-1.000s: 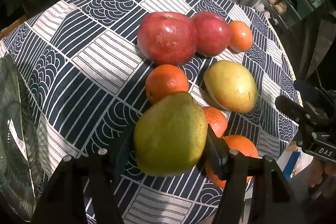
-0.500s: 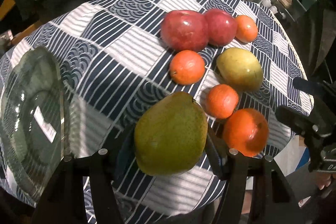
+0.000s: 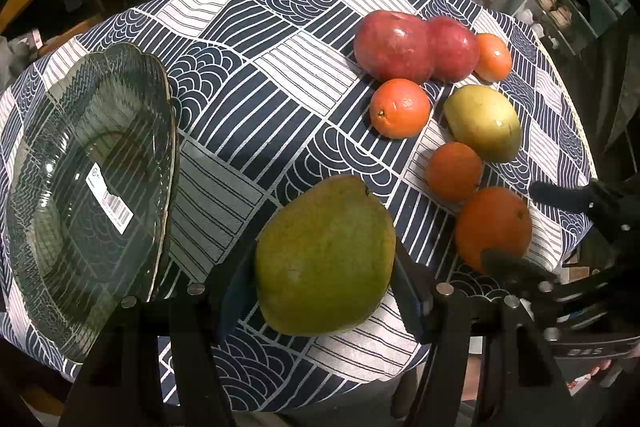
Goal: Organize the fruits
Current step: 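Lift the green pear with the left gripper while the right gripper grasps the large orange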
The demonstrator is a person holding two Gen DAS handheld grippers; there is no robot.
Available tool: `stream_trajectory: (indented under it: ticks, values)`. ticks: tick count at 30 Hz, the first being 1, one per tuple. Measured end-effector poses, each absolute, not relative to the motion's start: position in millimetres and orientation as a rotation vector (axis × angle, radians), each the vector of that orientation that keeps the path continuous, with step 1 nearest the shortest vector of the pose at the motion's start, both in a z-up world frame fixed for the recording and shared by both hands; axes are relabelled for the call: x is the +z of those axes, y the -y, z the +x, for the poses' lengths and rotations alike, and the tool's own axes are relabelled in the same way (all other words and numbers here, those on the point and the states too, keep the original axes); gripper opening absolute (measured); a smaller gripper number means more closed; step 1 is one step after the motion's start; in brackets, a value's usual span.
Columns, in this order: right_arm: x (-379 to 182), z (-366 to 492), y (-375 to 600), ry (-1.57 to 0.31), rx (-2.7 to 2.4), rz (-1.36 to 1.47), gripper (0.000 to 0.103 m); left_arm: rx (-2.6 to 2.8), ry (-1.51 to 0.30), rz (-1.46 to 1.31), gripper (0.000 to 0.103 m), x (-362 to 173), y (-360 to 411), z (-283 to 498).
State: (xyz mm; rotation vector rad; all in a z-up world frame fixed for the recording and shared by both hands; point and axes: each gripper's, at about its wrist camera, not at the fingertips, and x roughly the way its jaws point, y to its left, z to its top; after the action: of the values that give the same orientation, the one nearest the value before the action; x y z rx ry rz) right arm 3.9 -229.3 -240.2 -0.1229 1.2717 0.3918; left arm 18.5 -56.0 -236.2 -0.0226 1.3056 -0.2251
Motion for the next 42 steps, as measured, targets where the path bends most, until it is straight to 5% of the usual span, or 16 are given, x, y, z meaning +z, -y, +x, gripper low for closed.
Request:
stream_trajectory:
  ticks: [6, 10, 42]
  values:
    - [-261, 7, 225, -1.327, 0.380, -0.145, 0.089, -0.231, -1.308, -0.016, 0.066, -237, 58, 20]
    - [-269, 8, 225, -1.351, 0.402, -0.121, 0.071, -0.237, -1.310, -0.014, 0.066, -237, 62, 21]
    - [-171, 14, 249, -0.983, 0.274, -0.148, 0.069, -0.248, -1.089, 0.045, 0.066, -160, 70, 13]
